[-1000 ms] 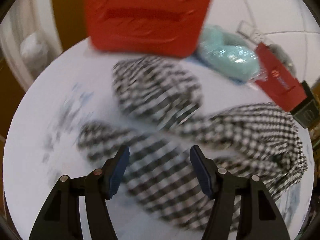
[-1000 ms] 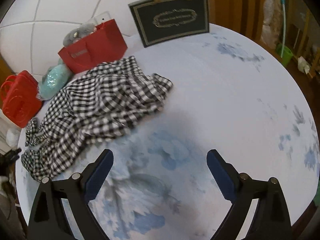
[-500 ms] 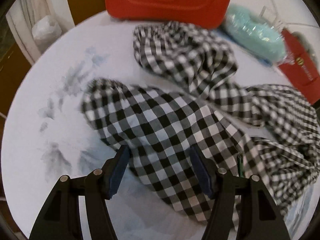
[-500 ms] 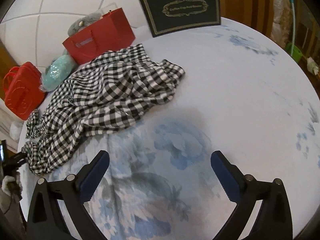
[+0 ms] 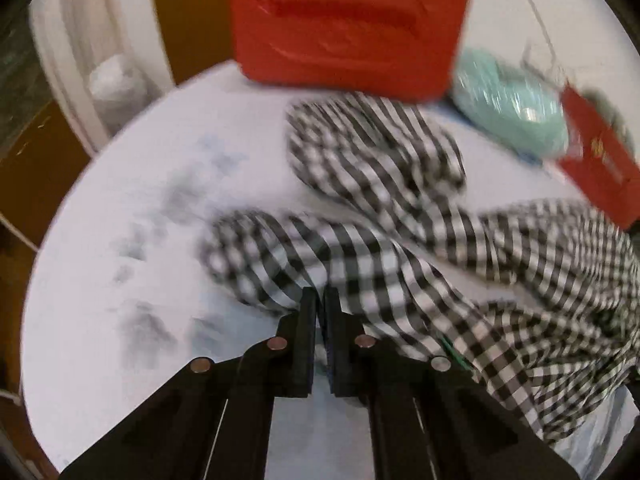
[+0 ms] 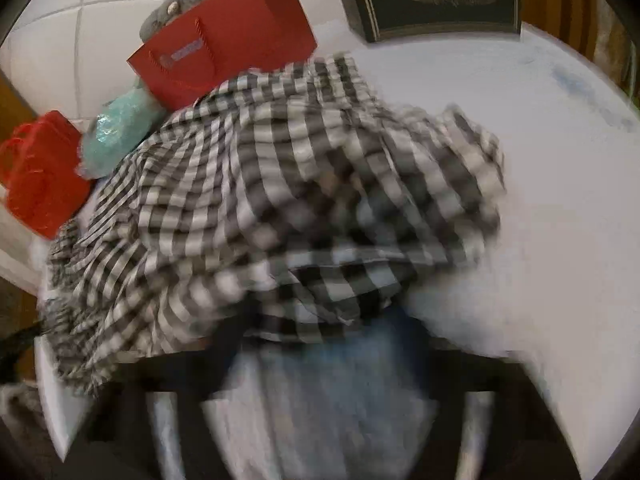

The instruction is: Fold clothes

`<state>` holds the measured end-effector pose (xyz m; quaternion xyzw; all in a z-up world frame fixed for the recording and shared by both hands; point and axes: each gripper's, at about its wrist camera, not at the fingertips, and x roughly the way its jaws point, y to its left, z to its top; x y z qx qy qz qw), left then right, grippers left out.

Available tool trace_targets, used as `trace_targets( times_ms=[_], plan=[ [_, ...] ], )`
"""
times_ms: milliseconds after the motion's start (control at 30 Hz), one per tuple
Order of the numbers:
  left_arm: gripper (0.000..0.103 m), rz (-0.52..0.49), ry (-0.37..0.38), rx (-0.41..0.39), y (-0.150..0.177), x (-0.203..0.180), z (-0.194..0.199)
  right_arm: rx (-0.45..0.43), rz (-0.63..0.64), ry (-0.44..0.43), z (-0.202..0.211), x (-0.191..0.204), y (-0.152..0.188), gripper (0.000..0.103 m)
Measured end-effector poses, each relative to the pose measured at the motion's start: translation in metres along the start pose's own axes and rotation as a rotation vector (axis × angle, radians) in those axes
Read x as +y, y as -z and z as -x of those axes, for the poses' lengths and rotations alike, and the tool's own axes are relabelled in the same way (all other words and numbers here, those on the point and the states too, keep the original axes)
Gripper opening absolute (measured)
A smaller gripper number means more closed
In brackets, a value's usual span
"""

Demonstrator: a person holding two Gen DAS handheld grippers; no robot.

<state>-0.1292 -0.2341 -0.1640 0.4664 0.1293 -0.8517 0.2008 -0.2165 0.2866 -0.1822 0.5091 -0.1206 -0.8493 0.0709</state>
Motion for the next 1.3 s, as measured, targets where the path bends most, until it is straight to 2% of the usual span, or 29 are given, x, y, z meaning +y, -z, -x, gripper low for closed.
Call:
trace_targets(
  times_ms=[100,233,333,433,500,567,633,700,733,767,833,967,1067,1133,1233,1300],
  plan=[
    [0.003,0.042,-0.014,-0.085,-0.016,0.036,0.032,-0.038,0.067,0.033,0.008,0.024,-0.016,0.006],
    [0.003,0.05,0.003,-0.108,-0.025,0.072,0.056,-0.23,0.031,-0.04,0.094,0.026,-0.021,0.005],
    [0.003,0.035,0.043,-0.078,-0.023,0.084,0.056,-0.318,0.029,-0.012,0.166,0.018,0.01,0.003],
    [0.007,0.011,0.089,-0.033,-0.015,0.084,0.051,-0.32,-0.039,0.072,0.221,-0.006,0.067,0.002],
    [0.017,-0.021,0.125,-0.01,-0.009,0.074,0.046,-0.267,-0.108,0.086,0.232,-0.024,0.098,0.002],
    [0.051,-0.066,0.169,0.024,-0.004,0.056,0.036,-0.206,-0.16,0.097,0.225,-0.039,0.123,0.004],
    [0.055,-0.104,0.201,0.048,0.0,0.037,0.028,-0.164,-0.206,0.105,0.216,-0.052,0.143,0.006],
    [0.055,-0.131,0.225,0.069,0.003,0.016,0.02,-0.169,-0.239,0.072,0.209,-0.058,0.149,0.011],
    [0.055,-0.142,0.237,0.079,0.004,0.005,0.016,-0.171,-0.253,0.058,0.204,-0.059,0.149,0.025],
    [0.056,-0.151,0.244,0.089,0.004,-0.005,0.011,-0.17,-0.258,0.05,0.199,-0.058,0.146,0.056],
    [0.056,-0.174,0.246,0.113,0.005,-0.025,0.001,-0.156,-0.237,0.044,0.188,-0.055,0.136,0.088],
    [0.056,-0.187,0.219,0.17,0.005,-0.058,-0.019,-0.128,-0.197,0.031,0.165,-0.049,0.114,0.089],
    [0.056,-0.203,0.117,0.2,0.005,-0.074,-0.037,-0.095,-0.17,0.028,0.139,-0.048,0.087,0.097],
    [0.057,-0.193,0.083,0.248,0.008,-0.082,-0.051,-0.077,-0.149,0.033,0.122,-0.05,0.068,0.097],
    [0.07,-0.24,0.041,0.218,0.015,-0.095,-0.056,-0.047,-0.109,0.056,0.091,-0.056,0.035,0.103],
    [0.068,-0.223,0.054,0.202,0.016,-0.094,-0.055,-0.024,-0.09,0.069,0.074,-0.059,0.02,0.103]
  ],
)
